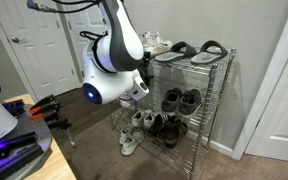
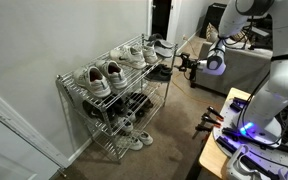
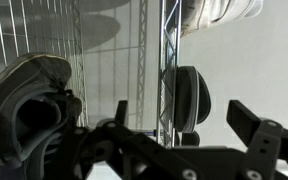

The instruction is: Remove the grey slipper from the middle shelf and put it on the top shelf next to the other grey slipper

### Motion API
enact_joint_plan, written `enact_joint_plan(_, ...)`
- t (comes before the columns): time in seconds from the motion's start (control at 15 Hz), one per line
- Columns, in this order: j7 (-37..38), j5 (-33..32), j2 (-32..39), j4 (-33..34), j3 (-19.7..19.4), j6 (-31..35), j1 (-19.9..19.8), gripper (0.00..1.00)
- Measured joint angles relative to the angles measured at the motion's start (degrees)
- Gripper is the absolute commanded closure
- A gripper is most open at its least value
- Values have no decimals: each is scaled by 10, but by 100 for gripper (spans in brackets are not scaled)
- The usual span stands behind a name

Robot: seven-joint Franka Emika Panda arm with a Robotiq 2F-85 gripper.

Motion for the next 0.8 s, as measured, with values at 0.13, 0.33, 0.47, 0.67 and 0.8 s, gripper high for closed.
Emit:
enact_joint_plan(0.13,-22,-16,-20,-31,-10,-3,0,0)
enact_joint_plan(0.33,-38,-52,-44,-65,-27,-4,0,0)
enact_joint_plan(0.47,-43,-74,-55,-81,-37,-4,-1,0)
enact_joint_plan(0.67,-44,-94,-62,-93,-46,-4,-3,0)
enact_joint_plan(0.8,-44,-95,-63,-94,-46,-4,-3,0)
